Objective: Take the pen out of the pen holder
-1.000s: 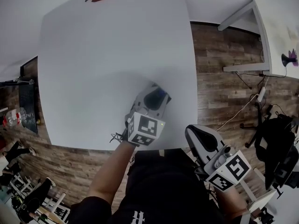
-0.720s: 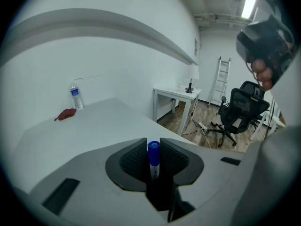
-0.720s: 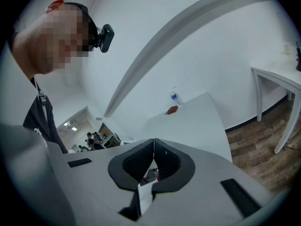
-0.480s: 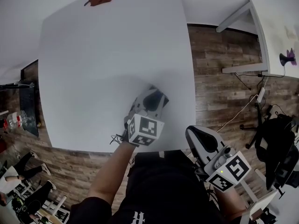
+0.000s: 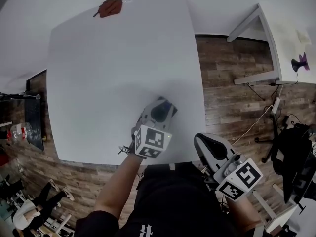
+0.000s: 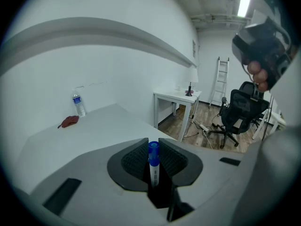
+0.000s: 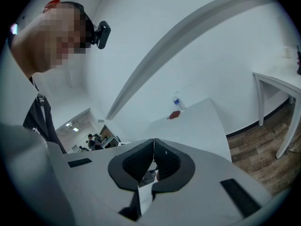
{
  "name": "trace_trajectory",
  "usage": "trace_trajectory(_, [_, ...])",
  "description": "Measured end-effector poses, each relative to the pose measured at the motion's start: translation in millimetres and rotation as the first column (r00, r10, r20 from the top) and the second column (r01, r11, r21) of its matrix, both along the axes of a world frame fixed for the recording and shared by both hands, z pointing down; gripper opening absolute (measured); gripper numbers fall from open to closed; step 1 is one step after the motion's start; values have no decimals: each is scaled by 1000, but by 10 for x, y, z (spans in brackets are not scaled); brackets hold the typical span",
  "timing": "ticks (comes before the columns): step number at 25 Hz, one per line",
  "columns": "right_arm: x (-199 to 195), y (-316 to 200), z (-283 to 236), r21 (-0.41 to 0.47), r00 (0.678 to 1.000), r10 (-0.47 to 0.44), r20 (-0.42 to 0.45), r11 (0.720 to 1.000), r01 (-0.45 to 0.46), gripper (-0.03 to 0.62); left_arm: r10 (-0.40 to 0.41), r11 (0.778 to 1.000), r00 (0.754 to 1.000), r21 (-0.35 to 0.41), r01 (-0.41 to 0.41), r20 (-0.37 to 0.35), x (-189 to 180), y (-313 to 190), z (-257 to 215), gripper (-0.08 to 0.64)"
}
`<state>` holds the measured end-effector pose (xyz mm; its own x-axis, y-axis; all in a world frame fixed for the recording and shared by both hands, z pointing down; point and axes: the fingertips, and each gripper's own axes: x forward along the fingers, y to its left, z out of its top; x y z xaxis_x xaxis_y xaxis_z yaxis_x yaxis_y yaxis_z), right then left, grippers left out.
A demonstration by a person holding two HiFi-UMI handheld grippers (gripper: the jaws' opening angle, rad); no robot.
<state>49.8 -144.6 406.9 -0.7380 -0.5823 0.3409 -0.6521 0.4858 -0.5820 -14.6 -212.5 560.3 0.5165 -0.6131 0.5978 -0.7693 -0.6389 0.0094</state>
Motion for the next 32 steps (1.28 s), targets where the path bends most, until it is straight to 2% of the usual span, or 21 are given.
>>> trace_trajectory(15, [-59, 113, -278, 89, 998, -60, 6, 994, 59, 15, -2, 992, 1000, 122, 5, -28, -50, 185, -807, 67])
trace_trajectory(25, [-113, 199, -423, 149, 995, -98, -16, 984, 99, 15, -18, 982, 994, 187, 38, -106, -61, 383, -1513, 67])
trace_trajectory(32, [-199, 255, -559, 204, 991, -131, -39, 969, 136, 15, -6, 968, 992, 246, 37, -125, -72, 599, -2035, 67])
